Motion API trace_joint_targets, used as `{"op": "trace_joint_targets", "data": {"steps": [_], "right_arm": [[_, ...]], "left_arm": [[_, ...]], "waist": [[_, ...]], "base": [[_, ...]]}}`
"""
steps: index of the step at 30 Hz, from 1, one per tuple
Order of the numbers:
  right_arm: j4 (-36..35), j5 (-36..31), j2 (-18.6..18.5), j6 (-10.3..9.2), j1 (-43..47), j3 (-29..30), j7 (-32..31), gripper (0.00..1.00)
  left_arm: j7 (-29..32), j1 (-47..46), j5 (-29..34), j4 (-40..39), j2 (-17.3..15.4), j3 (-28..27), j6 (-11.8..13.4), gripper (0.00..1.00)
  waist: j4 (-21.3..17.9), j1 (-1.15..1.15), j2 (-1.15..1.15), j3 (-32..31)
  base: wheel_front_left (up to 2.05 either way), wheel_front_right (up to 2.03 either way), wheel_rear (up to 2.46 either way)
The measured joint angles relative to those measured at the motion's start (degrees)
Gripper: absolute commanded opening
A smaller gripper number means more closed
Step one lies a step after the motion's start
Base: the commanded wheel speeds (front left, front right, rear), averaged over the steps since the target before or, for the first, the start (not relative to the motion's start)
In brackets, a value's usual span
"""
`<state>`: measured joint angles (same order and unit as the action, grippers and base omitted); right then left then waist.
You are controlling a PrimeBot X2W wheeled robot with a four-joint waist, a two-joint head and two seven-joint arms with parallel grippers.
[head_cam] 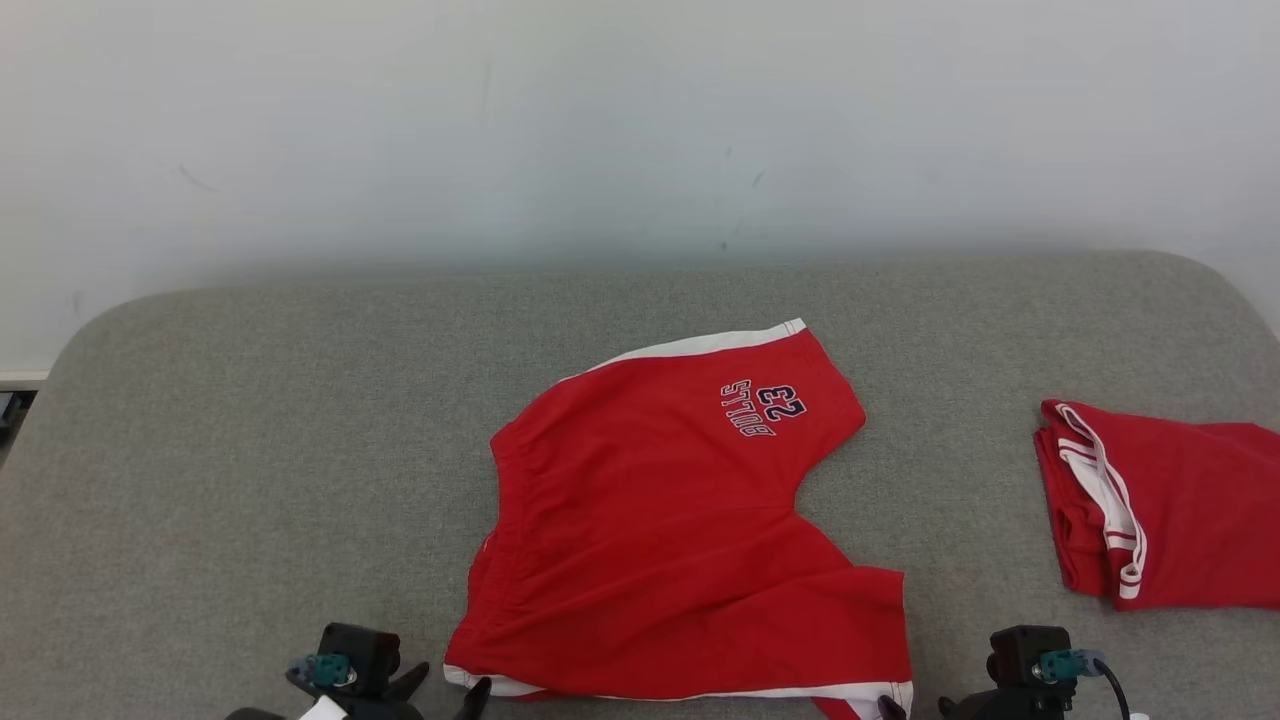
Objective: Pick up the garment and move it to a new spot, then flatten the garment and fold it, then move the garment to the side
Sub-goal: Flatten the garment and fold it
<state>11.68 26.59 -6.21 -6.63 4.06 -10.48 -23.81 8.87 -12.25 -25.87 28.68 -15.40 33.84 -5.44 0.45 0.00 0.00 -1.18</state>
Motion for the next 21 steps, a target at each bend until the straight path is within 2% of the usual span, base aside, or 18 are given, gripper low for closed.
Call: {"op": "trace_joint_targets", "data": {"steps": [5, 9, 21], "right_arm": [[1.11, 0.00, 0.81, -0.19, -0.68, 0.21, -1.31, 0.94], [2.03, -0.59, 0.96, -0.43, -1.14, 0.19, -2.86, 1.00], [2.71, -4.08, 1.22, -0.51, -1.27, 0.94, -4.43, 1.00]], "left_arm": [[0.00, -0.32, -0.30, 1.42, 0.22, 0.31, -0.21, 1.00], [0.00, -1.18, -0.41, 2.29, 0.57, 0.65, -0.65, 1.00], [-0.43, -1.39, -0.92, 4.49, 0.87, 1.19, -1.13, 1.00]], "waist": [[0.03, 0.00, 0.00, 0.17], [0.05, 0.00, 0.00, 0.27], [-0.02, 0.00, 0.00, 0.26]], "base": [[0.00, 0.00, 0.00], [0.00, 0.00, 0.00], [0.00, 0.00, 0.00]]}}
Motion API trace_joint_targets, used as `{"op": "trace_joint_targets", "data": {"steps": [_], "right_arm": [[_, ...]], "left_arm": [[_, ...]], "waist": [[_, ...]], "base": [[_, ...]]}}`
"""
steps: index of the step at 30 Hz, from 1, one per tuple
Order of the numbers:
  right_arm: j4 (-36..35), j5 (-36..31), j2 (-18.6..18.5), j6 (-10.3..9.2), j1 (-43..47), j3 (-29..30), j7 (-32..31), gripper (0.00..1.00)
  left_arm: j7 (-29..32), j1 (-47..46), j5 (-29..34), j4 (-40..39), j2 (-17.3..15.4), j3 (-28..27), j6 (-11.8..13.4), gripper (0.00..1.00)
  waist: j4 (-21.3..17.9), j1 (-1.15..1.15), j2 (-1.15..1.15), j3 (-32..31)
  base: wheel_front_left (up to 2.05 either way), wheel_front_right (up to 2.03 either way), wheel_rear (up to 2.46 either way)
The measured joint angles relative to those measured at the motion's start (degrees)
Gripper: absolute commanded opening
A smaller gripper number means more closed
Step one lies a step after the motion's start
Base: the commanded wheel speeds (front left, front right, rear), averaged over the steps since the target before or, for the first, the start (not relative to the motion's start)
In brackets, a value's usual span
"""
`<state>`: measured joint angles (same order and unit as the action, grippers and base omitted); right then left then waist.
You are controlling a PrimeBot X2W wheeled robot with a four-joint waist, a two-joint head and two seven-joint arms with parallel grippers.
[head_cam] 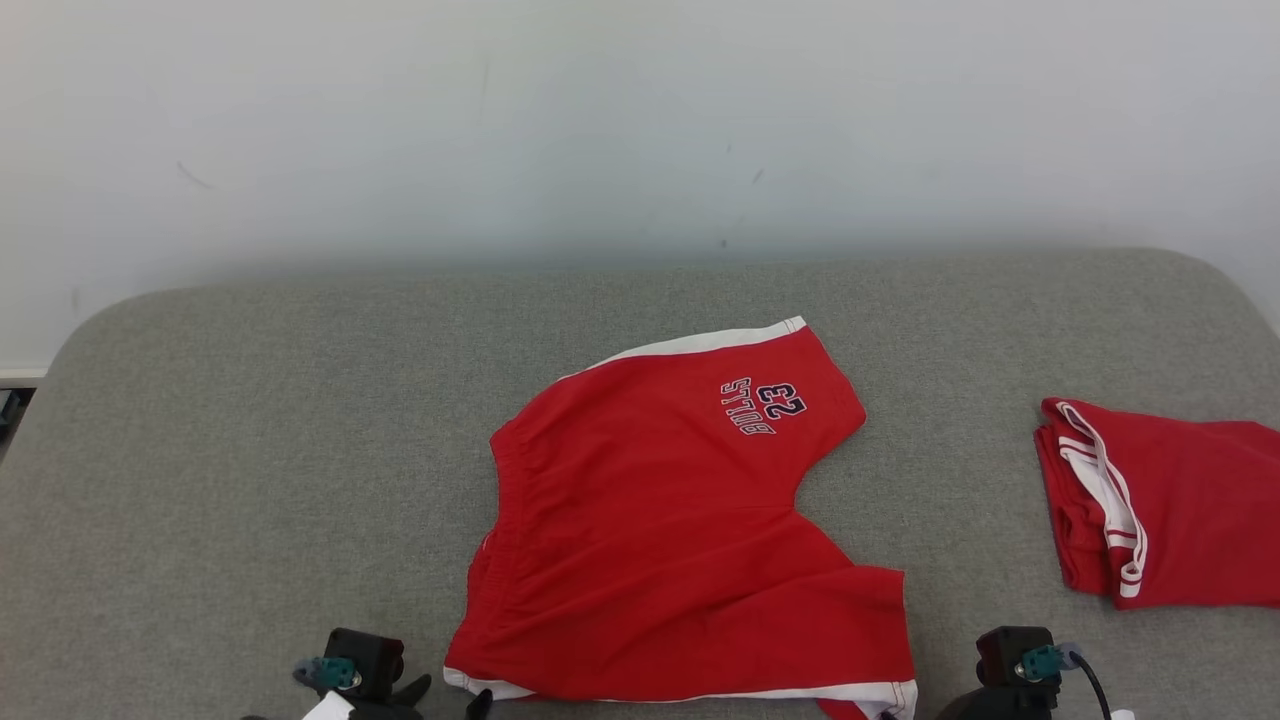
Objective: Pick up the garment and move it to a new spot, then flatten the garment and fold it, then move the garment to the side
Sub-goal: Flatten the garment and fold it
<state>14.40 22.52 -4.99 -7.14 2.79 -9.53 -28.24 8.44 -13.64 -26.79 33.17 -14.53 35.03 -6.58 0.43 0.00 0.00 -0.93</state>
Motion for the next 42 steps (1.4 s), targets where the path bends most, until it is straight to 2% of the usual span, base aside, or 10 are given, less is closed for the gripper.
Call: {"op": "trace_joint_targets", "data": {"steps": [11, 21, 25, 30, 32, 33, 34, 35, 37, 42], "right_arm": [[0.20, -1.43, 0.91, 0.00, -1.21, -1.11, -0.62, 1.00], [0.14, -1.47, 1.18, 0.00, -1.20, -1.05, -1.10, 0.87], [-0.01, -1.47, 1.27, 0.00, -1.19, -0.62, -1.09, 0.77], [-0.05, -1.47, 1.34, -0.01, -1.22, -0.66, -1.12, 0.44], [-0.05, -1.47, 1.34, -0.01, -1.22, -0.66, -1.45, 0.29], [-0.05, -1.47, 1.34, -0.01, -1.22, -0.67, -1.55, 0.22], [-0.05, -1.47, 1.34, -0.01, -1.22, -0.68, -1.58, 0.19], [-0.05, -1.48, 1.35, -0.01, -1.22, -0.69, -1.59, 0.11], [-0.05, -1.48, 1.35, -0.01, -1.22, -0.69, -1.60, 0.02], [-1.80, -0.73, 1.46, 0.00, -0.87, -0.10, -1.63, 0.00]], "left_arm": [[-0.51, -2.94, -0.08, 1.45, 0.48, 0.78, -0.21, 1.00], [-1.00, -3.00, -0.08, 2.22, -0.24, 1.83, -0.51, 1.00], [-1.01, -2.97, -0.08, 2.22, -0.90, 2.45, -0.52, 1.00], [-1.44, -2.96, -0.45, 2.21, -0.92, 2.76, -0.55, 1.00], [-1.53, -2.96, -0.48, 2.20, -0.88, 2.88, -0.55, 0.76], [-1.58, -2.96, -0.49, 2.20, -0.85, 2.93, -0.56, 0.45], [-1.60, -2.96, -0.51, 2.20, -0.81, 2.99, -0.56, 0.30], [-1.62, -2.96, -0.56, 2.20, -0.80, 3.02, -0.56, 0.00], [-1.71, -2.95, -0.92, 2.20, -0.77, 3.04, -0.56, 0.00], [-2.47, -2.91, -2.35, 1.86, -0.83, 2.70, -0.57, 0.00]], "waist": [[0.02, 0.00, 0.00, 0.24], [0.06, 0.00, 0.00, 0.22], [0.38, 0.01, 0.00, 0.16], [0.84, 0.01, 0.00, 0.10], [0.97, 0.01, 0.00, 0.09], [1.02, 0.01, 0.00, 0.08], [1.06, 0.01, 0.00, 0.08], [1.08, 0.00, 0.00, 0.07], [1.08, 0.00, 0.00, 0.06], [1.00, 0.00, 0.00, -0.08]], "base": [[0.00, 0.00, 0.00], [0.00, 0.00, 0.00], [0.00, 0.00, 0.00], [0.00, 0.00, 0.00], [0.00, 0.00, 0.00], [0.00, 0.00, 0.00], [0.00, 0.00, 0.00], [0.00, 0.00, 0.00], [0.00, 0.00, 0.00], [0.00, 0.00, 0.00]]}}
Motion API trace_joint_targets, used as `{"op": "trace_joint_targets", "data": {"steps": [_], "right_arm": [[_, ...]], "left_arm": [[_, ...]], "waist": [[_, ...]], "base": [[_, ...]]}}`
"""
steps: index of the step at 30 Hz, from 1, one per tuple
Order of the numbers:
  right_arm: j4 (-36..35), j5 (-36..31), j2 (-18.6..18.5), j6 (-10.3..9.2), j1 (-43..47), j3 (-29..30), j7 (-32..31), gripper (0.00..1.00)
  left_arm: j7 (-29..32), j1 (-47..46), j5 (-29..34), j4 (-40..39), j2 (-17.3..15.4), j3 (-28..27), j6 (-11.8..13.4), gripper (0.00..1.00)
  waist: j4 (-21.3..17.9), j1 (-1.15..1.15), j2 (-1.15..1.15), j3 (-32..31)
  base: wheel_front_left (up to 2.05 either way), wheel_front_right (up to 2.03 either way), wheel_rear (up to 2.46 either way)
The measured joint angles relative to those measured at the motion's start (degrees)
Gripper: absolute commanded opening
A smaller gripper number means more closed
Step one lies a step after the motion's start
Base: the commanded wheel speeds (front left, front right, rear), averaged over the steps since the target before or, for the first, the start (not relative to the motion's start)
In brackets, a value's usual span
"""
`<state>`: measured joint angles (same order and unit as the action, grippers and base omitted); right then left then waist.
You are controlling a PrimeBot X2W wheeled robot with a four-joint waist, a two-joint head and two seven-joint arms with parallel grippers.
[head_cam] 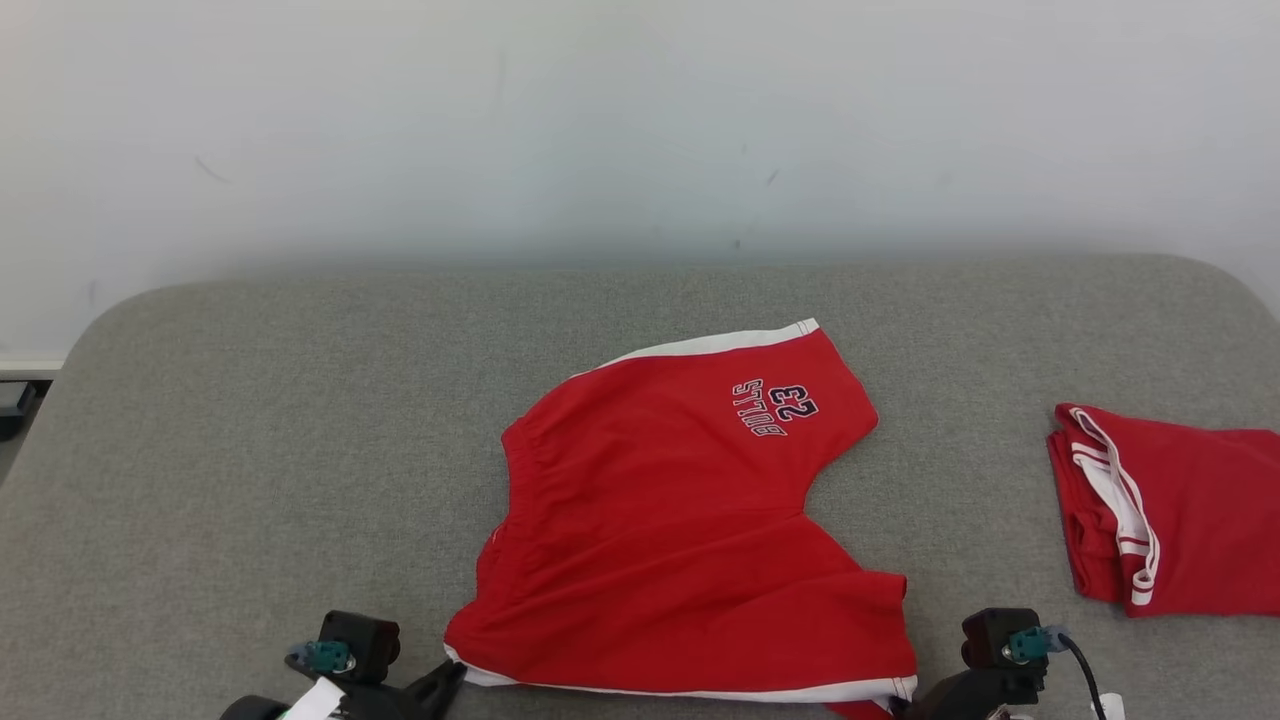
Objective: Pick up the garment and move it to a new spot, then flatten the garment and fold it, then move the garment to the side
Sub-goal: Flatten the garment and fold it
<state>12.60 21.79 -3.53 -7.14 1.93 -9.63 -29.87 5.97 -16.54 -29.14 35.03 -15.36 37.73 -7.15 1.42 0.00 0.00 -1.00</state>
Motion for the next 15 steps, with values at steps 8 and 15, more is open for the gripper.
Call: {"op": "trace_joint_targets", "data": {"steps": [8, 15], "right_arm": [[-3.24, 2.27, -0.27, 0.47, 3.46, 1.33, -0.44, 0.00], [-7.49, 6.13, -1.37, 2.96, 6.17, 3.15, -1.12, 0.00]], "left_arm": [[-1.55, 2.43, -0.41, -1.98, -1.54, 0.10, 0.00, 0.00], [-3.35, 4.72, -0.62, -5.09, -3.87, 0.12, -0.42, 0.00]], "waist": [[0.04, 0.00, 0.00, -0.41], [0.13, 0.00, 0.00, -0.74]], "base": [[0.00, 0.00, 0.00], [0.00, 0.00, 0.00]]}}
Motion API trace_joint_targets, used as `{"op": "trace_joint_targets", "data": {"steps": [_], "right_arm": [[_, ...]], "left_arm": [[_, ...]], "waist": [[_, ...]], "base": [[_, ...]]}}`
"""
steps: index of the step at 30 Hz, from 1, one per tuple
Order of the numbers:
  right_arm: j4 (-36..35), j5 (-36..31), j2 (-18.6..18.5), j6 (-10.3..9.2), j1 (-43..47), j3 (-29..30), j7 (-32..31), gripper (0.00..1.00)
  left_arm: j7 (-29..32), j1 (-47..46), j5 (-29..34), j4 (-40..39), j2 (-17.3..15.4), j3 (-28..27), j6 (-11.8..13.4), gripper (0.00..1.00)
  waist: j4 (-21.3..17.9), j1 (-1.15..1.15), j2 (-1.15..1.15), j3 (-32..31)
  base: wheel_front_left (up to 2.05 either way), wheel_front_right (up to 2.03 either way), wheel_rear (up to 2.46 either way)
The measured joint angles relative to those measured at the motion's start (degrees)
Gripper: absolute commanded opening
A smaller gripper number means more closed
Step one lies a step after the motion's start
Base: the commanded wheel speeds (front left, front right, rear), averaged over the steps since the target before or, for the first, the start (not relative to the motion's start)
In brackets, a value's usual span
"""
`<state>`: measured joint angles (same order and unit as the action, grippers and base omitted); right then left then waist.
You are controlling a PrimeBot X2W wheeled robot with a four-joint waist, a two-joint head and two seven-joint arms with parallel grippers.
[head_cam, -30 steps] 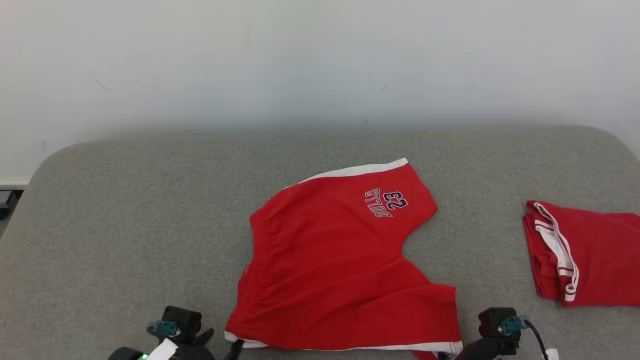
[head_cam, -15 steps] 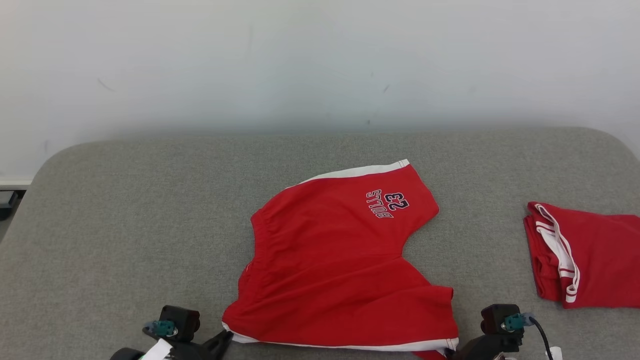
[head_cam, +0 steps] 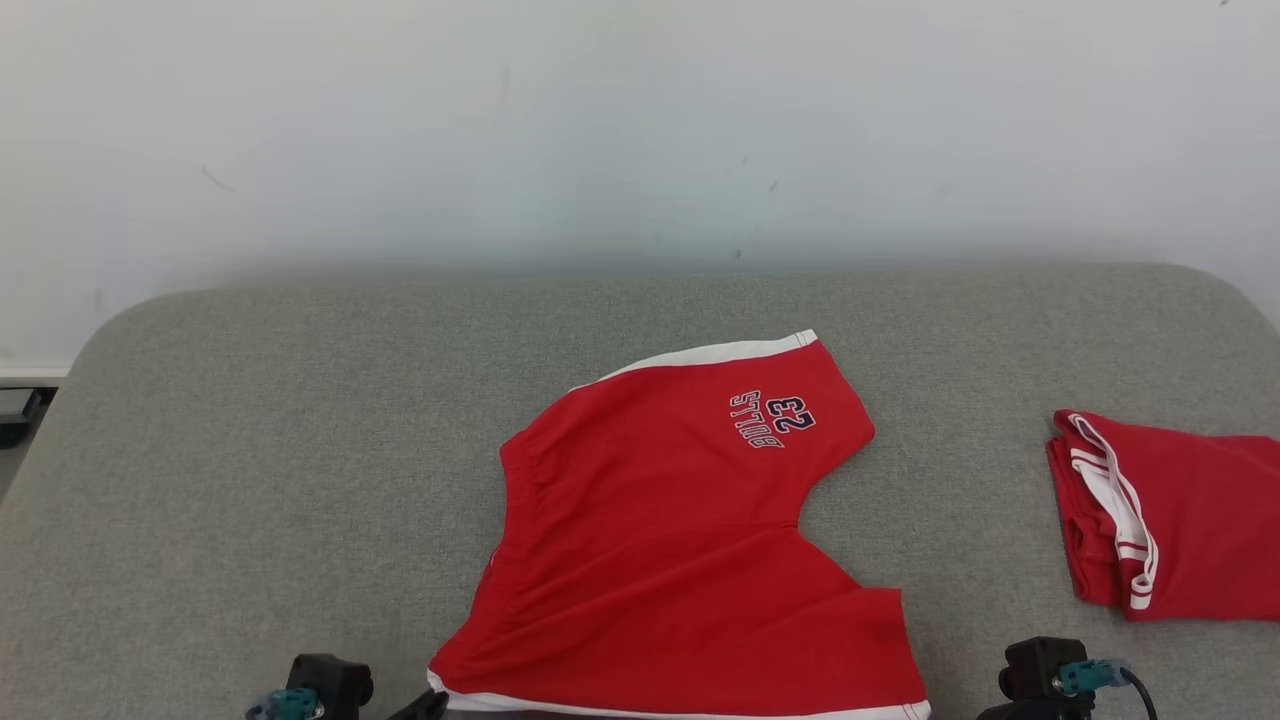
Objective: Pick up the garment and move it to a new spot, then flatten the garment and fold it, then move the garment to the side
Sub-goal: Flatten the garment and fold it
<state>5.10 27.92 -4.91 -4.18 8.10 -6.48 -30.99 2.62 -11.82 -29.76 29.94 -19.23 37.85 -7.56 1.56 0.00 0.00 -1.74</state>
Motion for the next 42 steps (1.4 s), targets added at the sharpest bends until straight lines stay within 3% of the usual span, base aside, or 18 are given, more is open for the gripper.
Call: {"op": "trace_joint_targets", "data": {"steps": [12, 17, 23, 30, 35, 42], "right_arm": [[-13.07, 10.12, -3.32, 7.40, 10.10, 2.00, -4.41, 0.00], [-18.91, 13.26, -5.13, 8.70, 14.94, 2.49, -6.87, 0.00], [-23.87, 14.43, -6.35, 8.65, 14.80, 5.39, -7.43, 0.00], [-26.04, 14.44, -7.21, 8.14, 5.29, 5.68, -9.93, 0.00], [-23.90, 14.41, -8.16, 6.34, -2.70, 6.86, -11.60, 0.00], [-19.11, 13.18, -8.66, 3.50, -11.40, 7.67, -13.34, 0.00]], "left_arm": [[-1.62, 6.63, -1.09, -10.80, -3.78, 0.48, 0.00, 0.00], [-0.42, 10.45, -1.14, -14.57, -6.38, 0.62, 0.22, 0.00], [0.96, 11.76, -1.44, -18.92, -7.97, -0.13, 1.99, 0.00], [3.83, 8.09, -1.43, -22.36, -6.51, -1.29, 5.12, 0.00], [6.47, 2.07, -0.49, -23.24, -4.33, -1.70, 6.93, 0.00], [9.62, -5.10, 0.97, -22.94, -2.01, -1.27, 7.62, 0.00]], "waist": [[0.79, 0.00, 0.00, -0.15], [1.47, 0.00, 0.00, -0.13], [1.58, 0.00, 0.00, 0.13], [1.64, -0.01, 0.00, 1.61], [2.04, -0.01, 0.00, 3.44], [3.00, -0.01, 0.00, 6.17]], "base": [[0.00, 0.00, 0.00], [0.00, 0.00, 0.00], [0.00, 0.00, 0.00], [0.00, 0.00, 0.00], [0.00, 0.00, 0.00], [0.00, 0.00, 0.00]]}}
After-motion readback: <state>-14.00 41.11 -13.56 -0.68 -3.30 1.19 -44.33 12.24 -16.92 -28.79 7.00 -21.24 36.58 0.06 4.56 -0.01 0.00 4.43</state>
